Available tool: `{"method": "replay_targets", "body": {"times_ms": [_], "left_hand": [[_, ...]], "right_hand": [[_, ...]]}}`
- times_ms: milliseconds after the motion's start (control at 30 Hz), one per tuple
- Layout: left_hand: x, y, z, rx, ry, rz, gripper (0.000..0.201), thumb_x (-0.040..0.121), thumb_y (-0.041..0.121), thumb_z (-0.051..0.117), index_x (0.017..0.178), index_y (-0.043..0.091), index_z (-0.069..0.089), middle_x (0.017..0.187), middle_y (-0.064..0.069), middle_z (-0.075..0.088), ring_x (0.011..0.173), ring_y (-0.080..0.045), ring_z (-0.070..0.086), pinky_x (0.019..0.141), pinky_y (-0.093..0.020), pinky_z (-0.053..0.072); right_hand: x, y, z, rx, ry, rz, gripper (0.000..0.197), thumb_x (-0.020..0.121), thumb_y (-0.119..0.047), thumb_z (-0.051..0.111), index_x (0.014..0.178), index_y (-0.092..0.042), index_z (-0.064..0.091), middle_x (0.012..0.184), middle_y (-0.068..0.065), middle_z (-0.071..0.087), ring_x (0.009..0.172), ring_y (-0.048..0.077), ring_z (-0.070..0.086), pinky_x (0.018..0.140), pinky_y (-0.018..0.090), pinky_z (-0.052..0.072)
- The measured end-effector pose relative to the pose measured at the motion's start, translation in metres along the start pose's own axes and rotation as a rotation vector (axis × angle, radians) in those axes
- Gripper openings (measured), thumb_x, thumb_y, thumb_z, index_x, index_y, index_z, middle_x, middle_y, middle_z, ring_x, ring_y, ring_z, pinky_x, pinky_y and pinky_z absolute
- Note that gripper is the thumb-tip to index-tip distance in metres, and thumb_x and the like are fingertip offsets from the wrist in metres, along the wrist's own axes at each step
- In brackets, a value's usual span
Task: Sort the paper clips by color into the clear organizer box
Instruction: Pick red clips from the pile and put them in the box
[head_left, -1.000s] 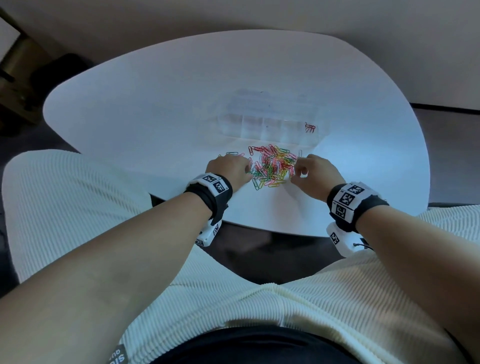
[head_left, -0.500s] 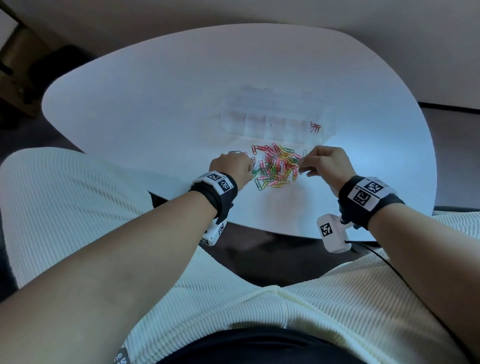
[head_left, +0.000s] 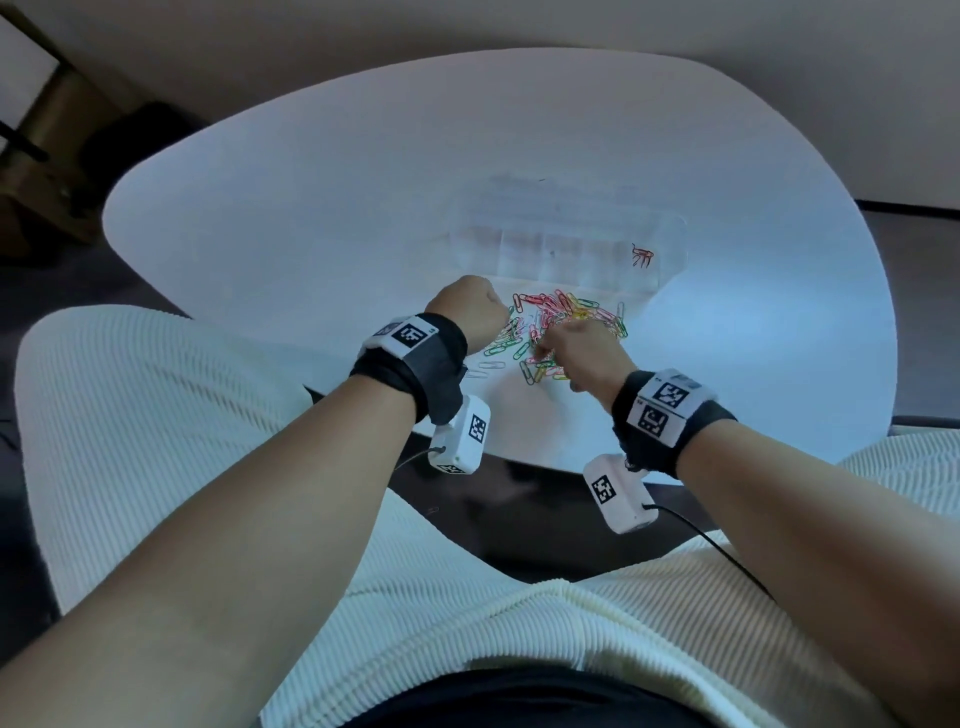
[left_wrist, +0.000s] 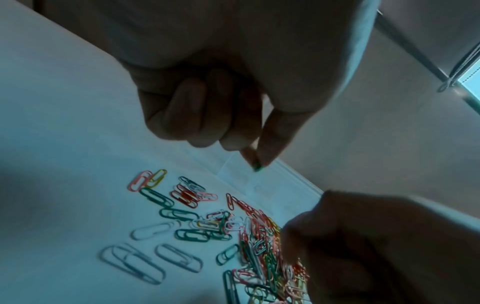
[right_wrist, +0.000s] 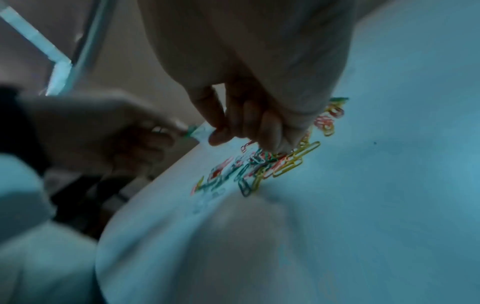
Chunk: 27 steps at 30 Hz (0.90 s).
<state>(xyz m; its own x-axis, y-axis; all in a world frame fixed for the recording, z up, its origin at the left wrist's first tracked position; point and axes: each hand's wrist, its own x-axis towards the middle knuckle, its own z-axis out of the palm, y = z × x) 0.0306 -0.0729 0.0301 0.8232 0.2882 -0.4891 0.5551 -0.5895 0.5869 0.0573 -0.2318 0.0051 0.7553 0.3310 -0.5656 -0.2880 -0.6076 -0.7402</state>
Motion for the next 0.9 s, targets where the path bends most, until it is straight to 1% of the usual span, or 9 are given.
{"method": "replay_targets", "body": {"times_ms": [100,200,333,467,633,700,767,833,900], "left_hand": [[-0.001,0.003,0.001,-0.084,-0.041,-0.015,0.02,0.092,0.015,0.04,0.074,0.008,0.043,0.076,-0.011,0.042,0.072,-0.024,0.038,0.06,-0.031,0.029],[-0.003,0.0,0.008,-0.049,-0.082,0.01,0.019,0.096,0.024,0.05,0.081,0.012,0.05,0.082,-0.008,0.046,0.075,-0.022,0.042,0.066,-0.029,0.035],[0.001,-0.011,0.02,0.003,-0.023,0.025,0.023,0.087,0.03,0.069,0.075,0.01,0.065,0.094,-0.006,0.07,0.096,-0.023,0.064,0.088,-0.036,0.052],[0.001,-0.011,0.02,0.022,-0.011,0.04,0.025,0.085,0.029,0.072,0.069,0.013,0.062,0.073,0.003,0.063,0.085,-0.022,0.063,0.077,-0.032,0.051],[-0.001,-0.01,0.018,-0.057,-0.027,0.062,0.027,0.086,0.028,0.071,0.073,0.005,0.065,0.078,-0.002,0.065,0.085,-0.017,0.063,0.079,-0.031,0.051],[-0.004,-0.006,0.016,-0.143,-0.037,0.048,0.028,0.091,0.026,0.064,0.071,0.007,0.059,0.076,-0.001,0.06,0.077,-0.015,0.057,0.072,-0.027,0.047],[-0.008,0.001,0.012,-0.375,-0.077,-0.014,0.031,0.095,0.017,0.05,0.066,0.014,0.041,0.062,-0.002,0.041,0.053,-0.017,0.036,0.051,-0.025,0.031],[-0.011,0.007,0.008,-0.689,-0.127,-0.108,0.027,0.09,0.009,0.037,0.066,0.016,0.027,0.055,-0.002,0.023,0.048,-0.013,0.013,0.049,-0.024,0.012],[-0.014,0.01,0.006,-0.866,-0.145,-0.143,0.023,0.086,0.009,0.035,0.067,0.017,0.024,0.053,-0.002,0.022,0.047,-0.012,0.009,0.05,-0.027,0.008]], "right_hand": [[-0.004,0.005,0.009,-0.511,0.024,-0.183,0.016,0.09,-0.026,0.061,0.093,-0.02,0.076,0.09,-0.003,0.069,0.084,0.018,0.063,0.071,0.025,0.045],[-0.007,0.01,0.013,-0.686,0.041,-0.24,0.02,0.091,-0.032,0.063,0.106,-0.026,0.075,0.113,-0.002,0.072,0.101,0.021,0.066,0.084,0.029,0.051],[-0.008,0.015,0.012,-0.804,0.059,-0.251,0.017,0.09,-0.031,0.064,0.102,-0.031,0.076,0.102,-0.001,0.074,0.09,0.022,0.067,0.078,0.033,0.056],[-0.006,0.015,0.008,-0.795,0.093,-0.18,0.011,0.087,-0.033,0.069,0.092,-0.026,0.075,0.091,0.001,0.071,0.081,0.022,0.064,0.071,0.031,0.053],[-0.004,0.015,0.008,-0.829,0.119,-0.134,0.014,0.085,-0.034,0.068,0.086,-0.02,0.07,0.083,0.003,0.068,0.075,0.024,0.061,0.066,0.029,0.049],[-0.004,0.014,0.009,-0.845,0.113,-0.126,0.013,0.084,-0.03,0.067,0.088,-0.018,0.069,0.083,0.004,0.067,0.074,0.025,0.06,0.066,0.029,0.048],[-0.004,0.016,0.011,-0.876,0.111,-0.13,0.013,0.083,-0.028,0.066,0.088,-0.016,0.066,0.082,0.004,0.064,0.072,0.026,0.058,0.065,0.029,0.047],[-0.005,0.018,0.012,-0.912,0.104,-0.139,0.012,0.081,-0.026,0.064,0.084,-0.014,0.061,0.079,0.004,0.061,0.072,0.027,0.058,0.064,0.03,0.046],[-0.007,0.019,0.011,-0.955,0.093,-0.176,0.01,0.082,-0.024,0.061,0.084,-0.015,0.058,0.081,0.004,0.061,0.073,0.027,0.058,0.063,0.03,0.046]]}}
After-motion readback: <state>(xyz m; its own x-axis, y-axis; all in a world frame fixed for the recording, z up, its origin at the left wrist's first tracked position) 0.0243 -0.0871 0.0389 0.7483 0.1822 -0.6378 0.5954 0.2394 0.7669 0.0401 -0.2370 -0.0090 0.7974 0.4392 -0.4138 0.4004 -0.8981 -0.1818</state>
